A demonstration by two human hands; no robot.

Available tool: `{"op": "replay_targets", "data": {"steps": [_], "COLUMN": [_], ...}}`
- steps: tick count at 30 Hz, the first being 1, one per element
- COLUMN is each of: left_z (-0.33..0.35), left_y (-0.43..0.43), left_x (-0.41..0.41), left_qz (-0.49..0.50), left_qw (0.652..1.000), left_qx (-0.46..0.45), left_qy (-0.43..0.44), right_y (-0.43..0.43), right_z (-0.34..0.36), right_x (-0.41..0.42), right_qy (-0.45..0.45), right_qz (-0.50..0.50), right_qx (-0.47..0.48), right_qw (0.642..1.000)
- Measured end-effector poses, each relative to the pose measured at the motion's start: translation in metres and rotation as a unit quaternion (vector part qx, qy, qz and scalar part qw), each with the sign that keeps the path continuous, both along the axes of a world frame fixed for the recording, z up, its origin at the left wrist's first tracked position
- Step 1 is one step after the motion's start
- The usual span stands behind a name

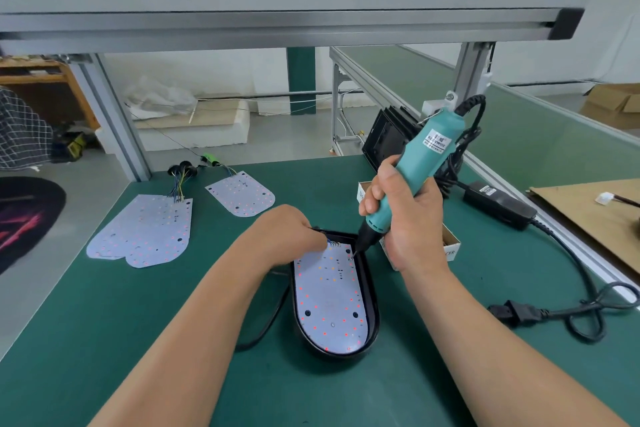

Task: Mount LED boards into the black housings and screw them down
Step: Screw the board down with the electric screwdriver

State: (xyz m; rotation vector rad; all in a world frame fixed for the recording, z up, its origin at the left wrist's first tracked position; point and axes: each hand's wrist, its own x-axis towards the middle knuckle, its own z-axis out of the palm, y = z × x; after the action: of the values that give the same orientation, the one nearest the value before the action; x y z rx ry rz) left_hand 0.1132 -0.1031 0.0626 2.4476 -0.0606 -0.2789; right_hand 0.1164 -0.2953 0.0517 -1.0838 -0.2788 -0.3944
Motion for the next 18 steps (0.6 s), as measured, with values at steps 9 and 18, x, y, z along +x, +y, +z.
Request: {"op": "replay_targets", "data": {"steps": [9, 18], "left_z": [-0.0099, -0.0086], "left_y": [-0.0007, -0.0012], "left_x": [0.0034, 0.0033], "left_qz": [-0.004, -0.001], "left_qw": [1.000, 1.000], "left_qx": [-0.013, -0.020], "left_qy": [-0.004, 0.006], "right_y": [0.0028, 0.0066], "right_z": [0.0005, -0.0005], "right_x": [-0.0013, -0.0028], "right_qy": [-0.011, -0.022], "right_qz": [-0.001, -0.024], "right_qx": [-0.023, -0.030], "right_qw": [1.000, 0.999]}}
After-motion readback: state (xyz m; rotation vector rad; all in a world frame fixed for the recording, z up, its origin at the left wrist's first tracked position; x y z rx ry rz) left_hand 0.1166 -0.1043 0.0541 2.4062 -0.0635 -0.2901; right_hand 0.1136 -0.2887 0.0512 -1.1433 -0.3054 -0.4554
